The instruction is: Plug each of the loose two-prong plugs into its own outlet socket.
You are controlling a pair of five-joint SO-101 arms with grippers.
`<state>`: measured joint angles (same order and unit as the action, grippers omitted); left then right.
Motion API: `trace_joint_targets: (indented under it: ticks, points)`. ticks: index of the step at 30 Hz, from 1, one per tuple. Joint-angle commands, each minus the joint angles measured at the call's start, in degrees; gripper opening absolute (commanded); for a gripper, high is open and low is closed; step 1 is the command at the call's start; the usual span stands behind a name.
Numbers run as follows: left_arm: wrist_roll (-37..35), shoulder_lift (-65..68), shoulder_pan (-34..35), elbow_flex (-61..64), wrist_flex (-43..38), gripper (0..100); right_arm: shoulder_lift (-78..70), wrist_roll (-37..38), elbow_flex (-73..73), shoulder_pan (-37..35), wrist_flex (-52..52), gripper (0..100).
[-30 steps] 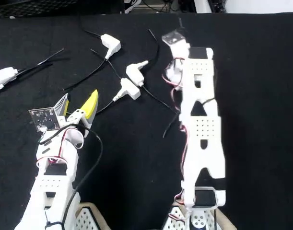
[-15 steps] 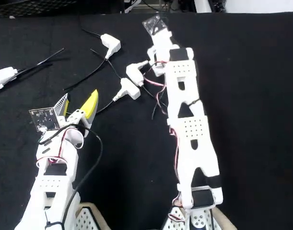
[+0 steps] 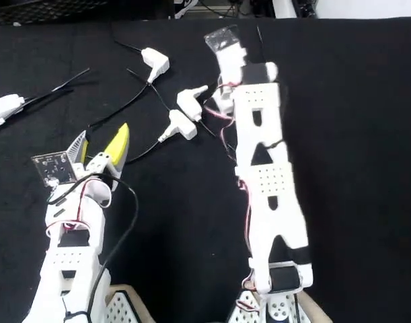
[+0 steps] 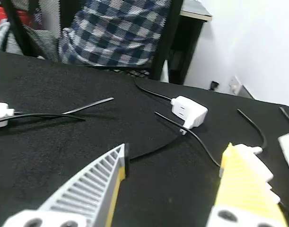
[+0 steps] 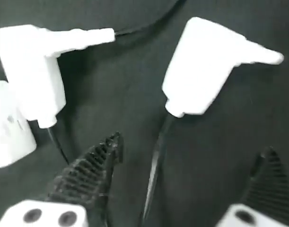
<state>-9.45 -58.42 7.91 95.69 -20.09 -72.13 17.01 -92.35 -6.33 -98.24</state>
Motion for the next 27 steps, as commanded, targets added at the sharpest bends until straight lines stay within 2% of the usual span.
trace_joint_targets:
  ticks: [1, 7, 11, 15, 19, 24, 27]
  points:
    - [-0.62, -0.97, 1.19, 1.01, -1.49, 32, 10.15, -5.01, -2.59, 3.34, -2.9, 41.0]
    - [-0.44, -0.79, 1.36, 1.1, -1.41, 32, 16.31, -13.36, -1.63, 11.78, -3.08, 41.0]
    - [1.49, -0.35, 1.89, 1.1, 0.53, 32, 17.27, -20.22, 6.02, 19.87, -3.08, 40.9]
    - [13.45, -1.05, 6.11, 1.1, 8.35, 32, 20.26, -22.77, 20.35, 25.23, -3.08, 40.6]
    - [24.62, -1.05, 9.98, 1.1, 13.01, 32, 26.86, -22.51, 36.0, 26.29, -2.99, 37.0]
    - [33.58, -1.05, 14.29, 1.1, 18.37, 32, 36.18, -22.33, 55.16, 26.02, -1.67, 34.4]
    - [38.33, -1.05, 17.63, 0.31, 20.84, 32, 39.87, -22.33, 70.11, 27.16, 3.16, 34.6]
